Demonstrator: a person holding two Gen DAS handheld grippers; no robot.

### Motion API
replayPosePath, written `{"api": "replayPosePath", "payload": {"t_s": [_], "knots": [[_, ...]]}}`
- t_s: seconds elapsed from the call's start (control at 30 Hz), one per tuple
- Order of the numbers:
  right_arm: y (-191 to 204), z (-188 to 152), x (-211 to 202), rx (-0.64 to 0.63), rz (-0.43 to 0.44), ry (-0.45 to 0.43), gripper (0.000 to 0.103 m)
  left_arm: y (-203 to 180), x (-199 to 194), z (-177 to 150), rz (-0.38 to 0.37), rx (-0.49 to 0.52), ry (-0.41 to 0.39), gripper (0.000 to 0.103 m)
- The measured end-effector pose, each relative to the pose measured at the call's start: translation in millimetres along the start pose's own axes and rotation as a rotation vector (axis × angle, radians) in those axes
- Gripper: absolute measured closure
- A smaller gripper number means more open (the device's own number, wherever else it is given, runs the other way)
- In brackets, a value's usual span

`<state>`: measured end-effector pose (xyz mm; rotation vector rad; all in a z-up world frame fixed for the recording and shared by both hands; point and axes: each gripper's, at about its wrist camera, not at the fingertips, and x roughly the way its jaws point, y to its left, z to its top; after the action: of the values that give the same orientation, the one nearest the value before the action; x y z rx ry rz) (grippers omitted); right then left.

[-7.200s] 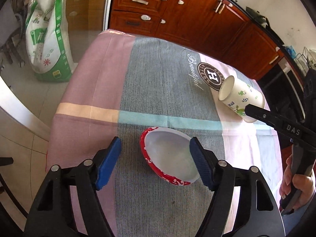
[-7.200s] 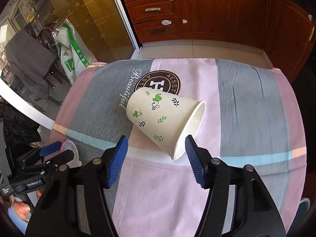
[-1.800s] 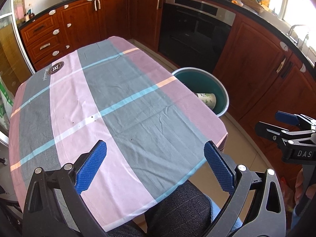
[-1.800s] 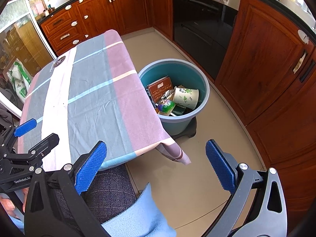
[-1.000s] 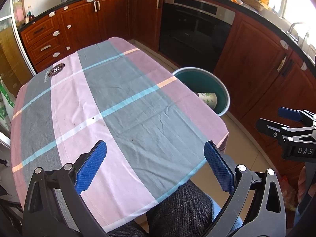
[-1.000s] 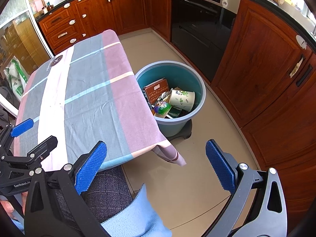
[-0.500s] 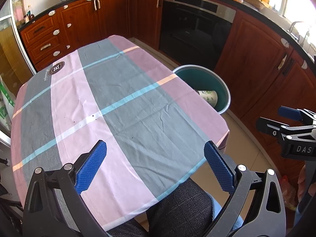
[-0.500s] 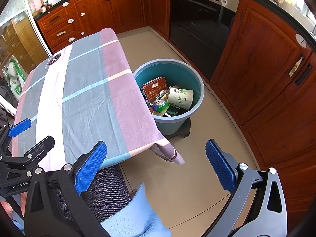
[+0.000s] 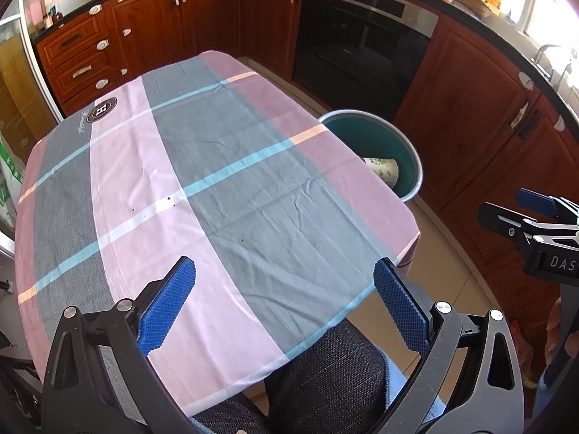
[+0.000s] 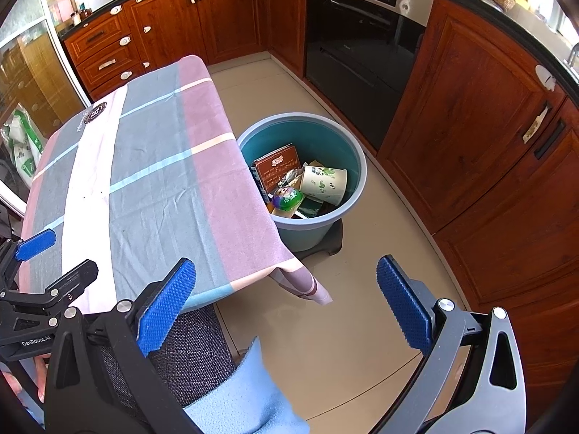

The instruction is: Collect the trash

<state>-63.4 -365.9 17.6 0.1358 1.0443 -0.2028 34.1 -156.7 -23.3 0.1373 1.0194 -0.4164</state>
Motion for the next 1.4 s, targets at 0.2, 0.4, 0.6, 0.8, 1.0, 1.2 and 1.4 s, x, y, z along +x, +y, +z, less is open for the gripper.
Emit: {"api": "replayPosePath", "payload": {"t_s": [0.2, 0.4, 0.6, 0.8, 1.0, 1.2, 1.4], "knots": [[1.1, 0.8, -2.2, -0.006, -0.008, -0.004, 0.007, 1.1, -1.0, -1.1, 0.006, 0.000, -0.002, 0.004], [1.7, 0.9, -1.8, -0.009, -0.007, -0.001, 0.007, 4.0, -3.9, -0.6, 0.017, -0.008, -0.014, 0.004], [3.2, 0.8, -1.3, -0.011, -0.009, 0.001, 0.007, 3.3, -4.5, -0.5, 0.024, -0.006, -0.017, 0.004], [5.1, 0.5, 0.2, -0.015, -0.006, 0.005, 0.007, 3.7, -4.8, -0.6, 0.025, -0.007, -0.017, 0.004], [6.2, 0.7, 2.3, -0.017, -0.004, 0.009, 0.007, 4.1, -4.5, -0.5, 0.030, -0.009, -0.019, 0.004], [7.2, 1.2, 3.8, -0.022, -0.003, 0.011, 0.007, 5.0, -4.1, -0.4, 0.034, -0.011, -0.020, 0.004], [9.1, 1.4, 4.4, -0.027, -0.002, 0.013, 0.007, 5.4, -4.2, -0.6, 0.036, -0.009, -0.021, 0.004]]}}
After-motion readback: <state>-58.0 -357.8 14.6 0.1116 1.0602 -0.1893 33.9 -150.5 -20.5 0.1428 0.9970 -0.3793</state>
